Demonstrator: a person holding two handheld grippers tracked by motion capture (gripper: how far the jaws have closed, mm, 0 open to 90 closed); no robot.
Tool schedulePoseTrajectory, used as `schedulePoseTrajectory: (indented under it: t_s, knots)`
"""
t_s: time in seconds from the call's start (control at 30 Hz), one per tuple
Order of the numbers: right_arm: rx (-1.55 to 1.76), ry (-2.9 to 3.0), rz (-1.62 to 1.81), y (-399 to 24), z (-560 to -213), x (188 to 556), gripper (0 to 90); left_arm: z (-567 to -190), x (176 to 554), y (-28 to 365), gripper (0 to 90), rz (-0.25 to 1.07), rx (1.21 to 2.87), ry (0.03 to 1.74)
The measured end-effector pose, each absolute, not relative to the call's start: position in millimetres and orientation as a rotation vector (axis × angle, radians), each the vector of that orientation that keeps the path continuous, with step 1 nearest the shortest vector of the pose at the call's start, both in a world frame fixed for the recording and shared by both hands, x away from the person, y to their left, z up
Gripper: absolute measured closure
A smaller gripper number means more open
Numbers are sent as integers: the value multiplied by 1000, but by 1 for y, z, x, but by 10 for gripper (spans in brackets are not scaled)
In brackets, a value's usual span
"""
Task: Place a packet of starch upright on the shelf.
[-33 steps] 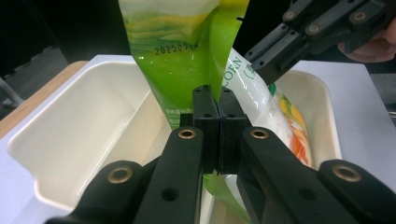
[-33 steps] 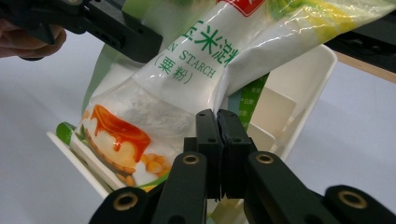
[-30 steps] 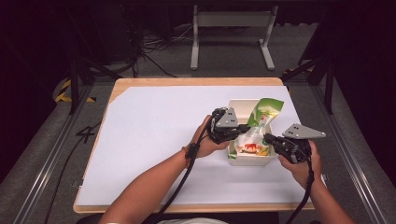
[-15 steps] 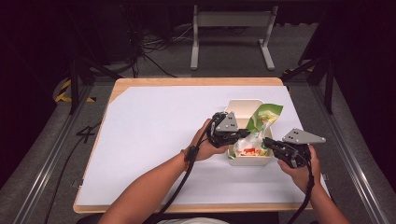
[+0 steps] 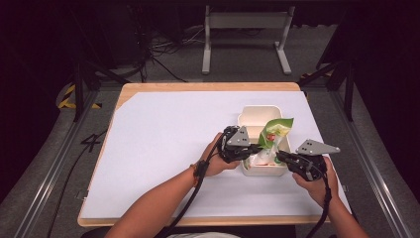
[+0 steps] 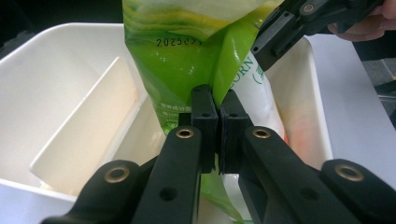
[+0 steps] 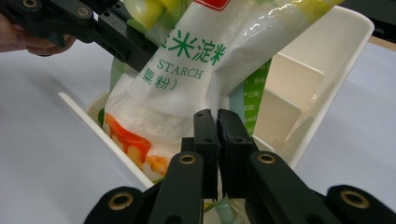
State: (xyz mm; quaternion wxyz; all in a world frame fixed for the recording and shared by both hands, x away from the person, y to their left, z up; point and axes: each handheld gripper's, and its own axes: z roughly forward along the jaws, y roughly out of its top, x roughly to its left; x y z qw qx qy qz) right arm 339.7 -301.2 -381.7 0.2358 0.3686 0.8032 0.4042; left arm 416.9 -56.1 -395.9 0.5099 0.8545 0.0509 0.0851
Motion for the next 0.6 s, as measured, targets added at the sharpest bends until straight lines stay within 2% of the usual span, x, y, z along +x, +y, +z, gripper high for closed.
schedulePoseTrajectory:
  t_s: [0.6]
  knots:
    - [1009, 2215, 1092, -299, -386, 339, 849, -405, 415, -53, 878, 203, 2050, 145]
